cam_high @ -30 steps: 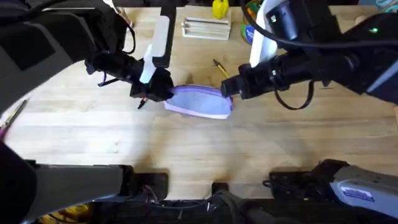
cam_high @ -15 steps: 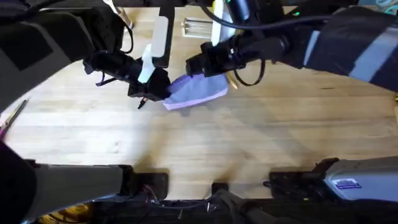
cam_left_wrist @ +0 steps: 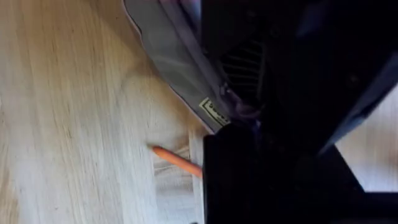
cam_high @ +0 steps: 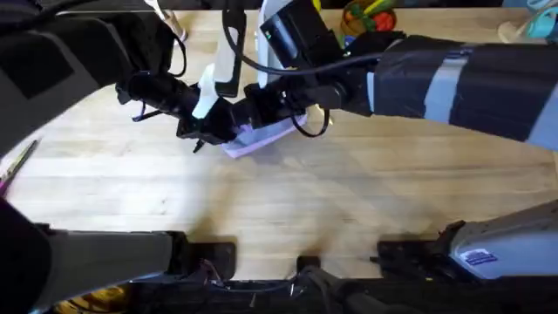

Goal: Unzip the bag, pick up the pens from the table one at a time and place them inside, then zip the bag closed.

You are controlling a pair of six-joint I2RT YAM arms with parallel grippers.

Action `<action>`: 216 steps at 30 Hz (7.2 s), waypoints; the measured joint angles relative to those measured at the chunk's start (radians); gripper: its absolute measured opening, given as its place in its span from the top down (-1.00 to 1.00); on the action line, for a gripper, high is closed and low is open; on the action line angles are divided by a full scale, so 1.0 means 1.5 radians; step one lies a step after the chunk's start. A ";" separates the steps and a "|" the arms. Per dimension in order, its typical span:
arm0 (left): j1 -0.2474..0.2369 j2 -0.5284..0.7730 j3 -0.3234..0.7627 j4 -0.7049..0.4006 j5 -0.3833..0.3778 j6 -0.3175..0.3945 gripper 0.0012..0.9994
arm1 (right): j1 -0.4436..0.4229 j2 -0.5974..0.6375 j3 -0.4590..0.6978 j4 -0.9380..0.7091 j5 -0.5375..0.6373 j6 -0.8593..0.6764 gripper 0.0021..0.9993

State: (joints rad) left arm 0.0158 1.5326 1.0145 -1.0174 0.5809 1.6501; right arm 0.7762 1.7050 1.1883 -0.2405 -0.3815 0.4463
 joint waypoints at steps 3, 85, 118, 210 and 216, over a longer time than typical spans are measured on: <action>0.000 0.000 0.000 -0.002 -0.002 0.000 0.92 | 0.015 0.000 0.000 0.000 0.002 0.002 0.95; 0.179 -0.106 0.000 -0.068 0.055 0.002 -0.99 | -0.120 0.045 0.014 -0.101 -0.049 -1.012 0.94; 0.179 -0.106 0.000 -0.068 0.054 0.002 -0.99 | -0.129 0.091 0.018 -0.084 -0.125 -1.016 -1.00; 0.179 -0.106 0.000 -0.060 0.054 0.002 -0.99 | -0.237 -0.060 0.140 -0.294 -0.055 -1.027 0.94; 0.179 -0.106 0.000 -0.060 0.054 0.002 -0.99 | -0.228 -0.043 0.140 -0.311 -0.050 -1.109 0.94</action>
State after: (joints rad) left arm 0.2840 1.3731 1.0145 -1.1069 0.6624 1.6535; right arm 0.4340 1.6402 1.3983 -0.7065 -0.4572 -1.2176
